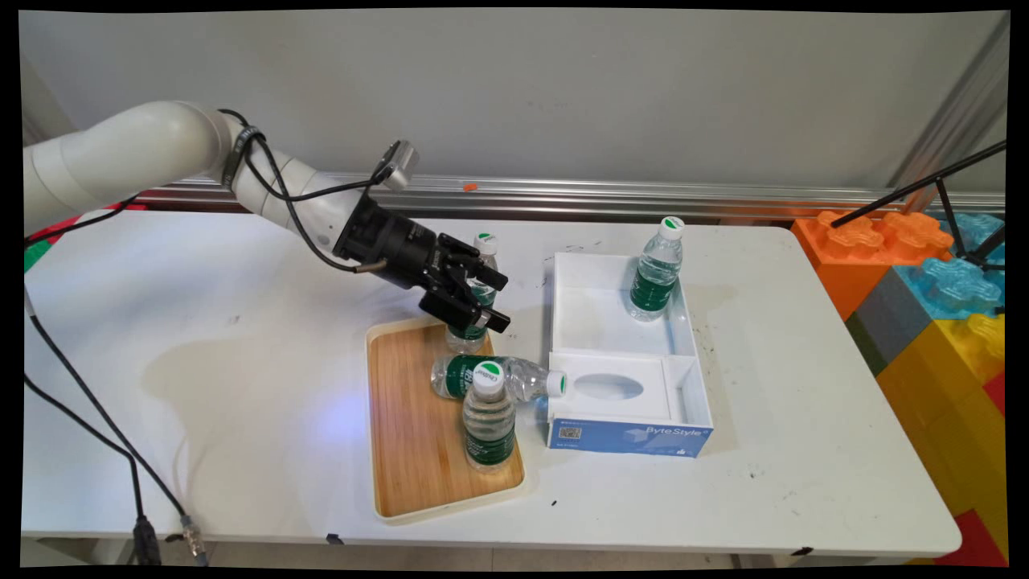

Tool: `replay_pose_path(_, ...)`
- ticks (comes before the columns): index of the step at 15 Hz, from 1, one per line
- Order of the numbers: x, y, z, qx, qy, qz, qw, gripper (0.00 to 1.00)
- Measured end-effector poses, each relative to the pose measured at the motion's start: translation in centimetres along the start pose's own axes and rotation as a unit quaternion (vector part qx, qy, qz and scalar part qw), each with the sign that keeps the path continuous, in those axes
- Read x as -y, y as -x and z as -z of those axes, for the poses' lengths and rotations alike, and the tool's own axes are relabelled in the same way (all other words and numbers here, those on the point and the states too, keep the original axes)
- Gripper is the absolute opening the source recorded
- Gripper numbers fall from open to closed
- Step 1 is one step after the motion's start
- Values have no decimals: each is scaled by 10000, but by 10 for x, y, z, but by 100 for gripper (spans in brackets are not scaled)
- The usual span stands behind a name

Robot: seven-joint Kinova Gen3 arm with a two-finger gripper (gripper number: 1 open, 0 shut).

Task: Pick up the green bottle from the white box

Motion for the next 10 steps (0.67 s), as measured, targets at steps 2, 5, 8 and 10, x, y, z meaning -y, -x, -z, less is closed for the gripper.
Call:
replay_pose_path(2,0,-3,-1,-31,3,8,10000,100)
replay_pose_path(5,1,-7,-3,-73,10,15,10000,100)
replay_pose_path(8,1,-11,-4,-109,16,16,9999,100)
replay_pose_path(10,1,-14,-4,-140,24,15,9999,100)
